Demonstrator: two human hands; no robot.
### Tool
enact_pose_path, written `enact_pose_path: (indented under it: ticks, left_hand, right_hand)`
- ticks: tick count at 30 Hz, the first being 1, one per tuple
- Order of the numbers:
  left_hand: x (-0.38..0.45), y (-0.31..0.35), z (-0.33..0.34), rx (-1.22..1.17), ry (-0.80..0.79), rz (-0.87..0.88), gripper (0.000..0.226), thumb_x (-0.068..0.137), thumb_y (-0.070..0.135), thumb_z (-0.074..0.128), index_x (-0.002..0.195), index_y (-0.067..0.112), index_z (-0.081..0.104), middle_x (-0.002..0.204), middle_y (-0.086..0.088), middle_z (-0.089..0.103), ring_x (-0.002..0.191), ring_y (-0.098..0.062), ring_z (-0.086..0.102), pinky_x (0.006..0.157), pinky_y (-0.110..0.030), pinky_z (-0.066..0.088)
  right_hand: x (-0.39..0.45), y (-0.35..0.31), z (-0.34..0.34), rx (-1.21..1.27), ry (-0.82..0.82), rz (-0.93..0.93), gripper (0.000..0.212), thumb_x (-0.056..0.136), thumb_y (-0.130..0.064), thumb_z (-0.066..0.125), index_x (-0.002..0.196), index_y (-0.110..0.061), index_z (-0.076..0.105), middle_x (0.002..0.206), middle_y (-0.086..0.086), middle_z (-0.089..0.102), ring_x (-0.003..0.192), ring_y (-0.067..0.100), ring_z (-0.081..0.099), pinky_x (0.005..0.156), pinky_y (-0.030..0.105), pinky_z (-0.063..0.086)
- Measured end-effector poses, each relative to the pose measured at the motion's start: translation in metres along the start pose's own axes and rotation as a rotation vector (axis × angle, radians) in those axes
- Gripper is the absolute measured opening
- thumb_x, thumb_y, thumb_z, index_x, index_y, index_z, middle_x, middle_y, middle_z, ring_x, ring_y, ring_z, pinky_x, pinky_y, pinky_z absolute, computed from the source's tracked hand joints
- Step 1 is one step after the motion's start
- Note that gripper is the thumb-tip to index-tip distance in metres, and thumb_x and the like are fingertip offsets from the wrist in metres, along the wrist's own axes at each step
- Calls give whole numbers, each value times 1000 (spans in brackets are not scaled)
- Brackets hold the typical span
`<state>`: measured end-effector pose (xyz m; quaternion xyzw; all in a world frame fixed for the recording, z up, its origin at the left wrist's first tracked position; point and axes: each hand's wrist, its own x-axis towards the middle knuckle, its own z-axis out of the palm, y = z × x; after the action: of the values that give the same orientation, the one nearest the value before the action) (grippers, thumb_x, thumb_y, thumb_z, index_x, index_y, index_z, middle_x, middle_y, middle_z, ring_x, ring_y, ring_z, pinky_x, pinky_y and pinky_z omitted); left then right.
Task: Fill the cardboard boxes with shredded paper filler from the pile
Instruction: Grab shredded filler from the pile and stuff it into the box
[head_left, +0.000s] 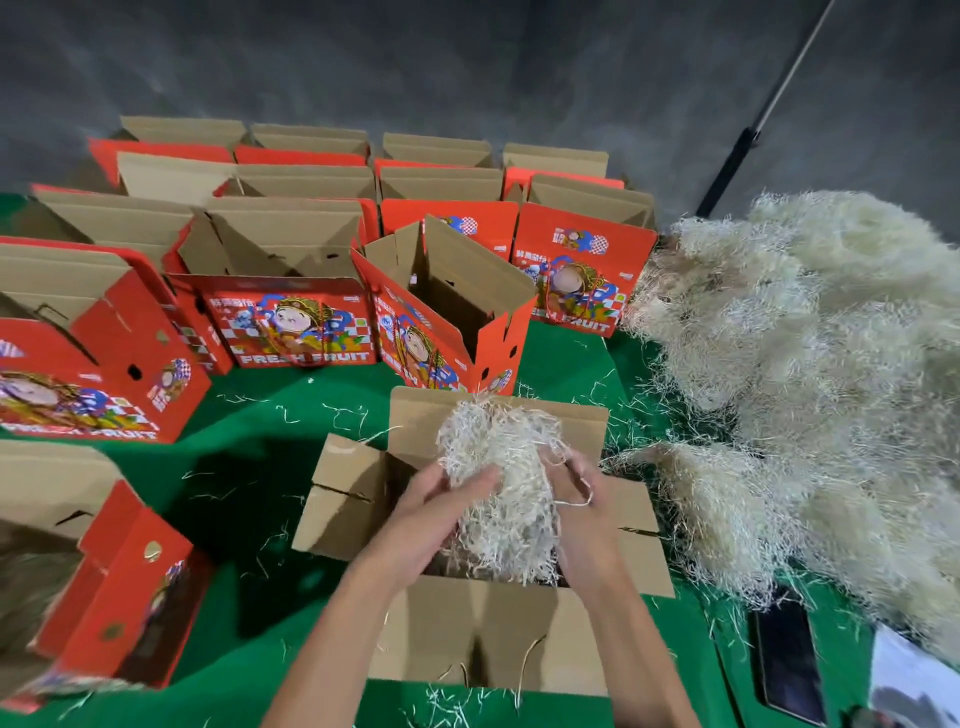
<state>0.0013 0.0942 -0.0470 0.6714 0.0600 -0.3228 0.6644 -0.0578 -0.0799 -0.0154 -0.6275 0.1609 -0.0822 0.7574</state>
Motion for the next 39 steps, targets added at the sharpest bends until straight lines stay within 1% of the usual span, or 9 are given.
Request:
enact_pose_path:
  ticks: [10, 13, 19, 24, 28, 30, 31, 32, 39]
  left_hand:
    - [6, -7, -2, -177, 354, 80, 90, 44, 71, 85, 117, 39, 43, 101, 22, 43, 99, -3, 52, 83, -25, 41]
    - [7, -5, -14, -315, 358, 92, 128, 46, 63, 89, 150, 34, 19, 130, 12, 40, 118, -12, 38, 99, -37, 31]
    - [6, 4, -4, -478, 328, 103, 123, 59, 37, 92, 152, 37, 11, 159, 6, 18, 130, -16, 32, 114, -49, 20]
    - [-3, -4, 14, -538, 312, 67, 118, 63, 37, 88, 154, 34, 13, 145, 2, 38, 127, -20, 42, 109, -53, 31]
    - [0, -7, 11, -380, 441, 169, 69, 79, 32, 81, 131, 12, 41, 85, 10, 49, 69, 0, 46, 61, -22, 40]
    - [-2, -7, 14, -279, 471, 224, 37, 82, 25, 79, 102, 23, 48, 60, 17, 53, 51, 2, 46, 47, -15, 41]
    - [-4, -7, 17, -269, 478, 249, 34, 82, 21, 79, 96, 26, 48, 49, 18, 50, 44, 2, 44, 41, -14, 38]
    - [-5, -7, 19, -268, 483, 273, 32, 82, 17, 79, 94, 26, 50, 44, 18, 48, 41, 2, 41, 38, -15, 35]
    - [-3, -7, 24, -287, 552, 373, 27, 80, 6, 76, 97, 17, 58, 45, 17, 45, 39, 1, 31, 36, -15, 28]
  right_hand:
    - [3, 5, -5, -250, 39, -53, 36, 89, -52, 66, 80, -17, 68, 62, 11, 54, 53, 22, 40, 53, 27, 40]
    - [8, 5, -27, -314, 119, -76, 27, 87, -52, 67, 91, -25, 70, 74, 17, 62, 61, 35, 48, 60, 45, 47]
    - [10, 6, -25, -156, 138, -80, 15, 87, -42, 71, 75, -33, 70, 54, -22, 51, 44, -5, 44, 47, 7, 34]
    - [3, 24, -20, -42, 93, 90, 45, 89, -65, 55, 126, -41, 43, 116, -33, 54, 115, -8, 46, 96, 23, 31]
    - [1, 29, -16, -150, 160, 2, 58, 95, -62, 47, 143, -30, 44, 141, -22, 50, 134, 1, 43, 98, 18, 29]
    - [1, 27, -18, -236, 238, -103, 44, 99, -57, 44, 118, -18, 53, 124, -9, 51, 122, 9, 37, 85, 16, 18]
    - [0, 25, -17, -279, 276, -144, 44, 100, -55, 41, 107, -13, 51, 89, -7, 66, 87, 6, 65, 74, 34, 54]
    - [0, 23, -16, -308, 311, -177, 42, 100, -54, 39, 99, -13, 48, 61, -13, 44, 53, 4, 41, 50, 22, 39]
    - [1, 15, -23, -534, 343, -312, 31, 104, -43, 37, 79, -27, 43, 46, -13, 46, 35, 5, 30, 33, 18, 28]
